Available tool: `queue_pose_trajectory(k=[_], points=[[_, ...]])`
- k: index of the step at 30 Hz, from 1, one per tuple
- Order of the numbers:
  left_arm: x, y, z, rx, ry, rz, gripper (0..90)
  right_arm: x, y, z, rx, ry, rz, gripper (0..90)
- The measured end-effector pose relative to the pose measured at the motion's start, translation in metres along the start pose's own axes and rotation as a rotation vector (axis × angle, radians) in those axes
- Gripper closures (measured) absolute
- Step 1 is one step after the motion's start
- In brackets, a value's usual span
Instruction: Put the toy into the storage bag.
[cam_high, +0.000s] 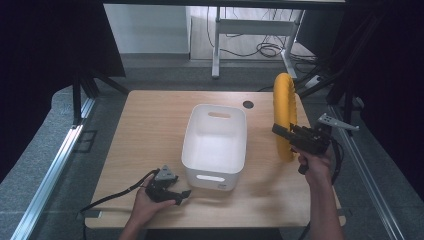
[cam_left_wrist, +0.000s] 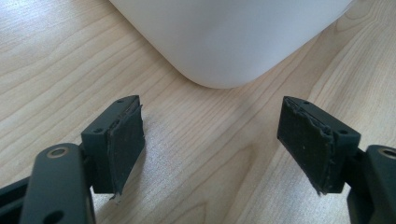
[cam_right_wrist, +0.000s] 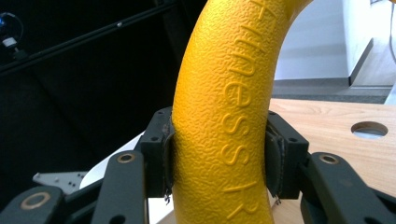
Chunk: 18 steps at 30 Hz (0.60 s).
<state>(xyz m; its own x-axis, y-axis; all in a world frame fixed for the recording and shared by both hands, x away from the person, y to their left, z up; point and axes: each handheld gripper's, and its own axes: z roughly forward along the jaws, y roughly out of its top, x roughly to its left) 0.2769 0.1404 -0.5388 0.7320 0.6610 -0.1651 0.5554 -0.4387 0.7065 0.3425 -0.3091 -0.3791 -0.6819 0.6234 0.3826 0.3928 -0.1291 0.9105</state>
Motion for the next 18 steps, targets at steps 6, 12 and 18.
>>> queue_pose_trajectory(k=[6, 12, 18], points=[[0.000, 0.000, 0.000, 0.001, 0.000, 0.003, 23.0, 0.008, -0.005, 0.007, -0.034, -0.035, -0.002, 51.4], [0.000, 0.000, 0.000, 0.001, 0.002, 0.005, 23.0, 0.017, -0.010, 0.010, -0.083, -0.062, -0.017, 51.4], [0.000, 0.000, -0.001, 0.001, 0.004, 0.007, 23.0, 0.023, -0.014, 0.011, -0.119, -0.080, -0.027, 51.4]])
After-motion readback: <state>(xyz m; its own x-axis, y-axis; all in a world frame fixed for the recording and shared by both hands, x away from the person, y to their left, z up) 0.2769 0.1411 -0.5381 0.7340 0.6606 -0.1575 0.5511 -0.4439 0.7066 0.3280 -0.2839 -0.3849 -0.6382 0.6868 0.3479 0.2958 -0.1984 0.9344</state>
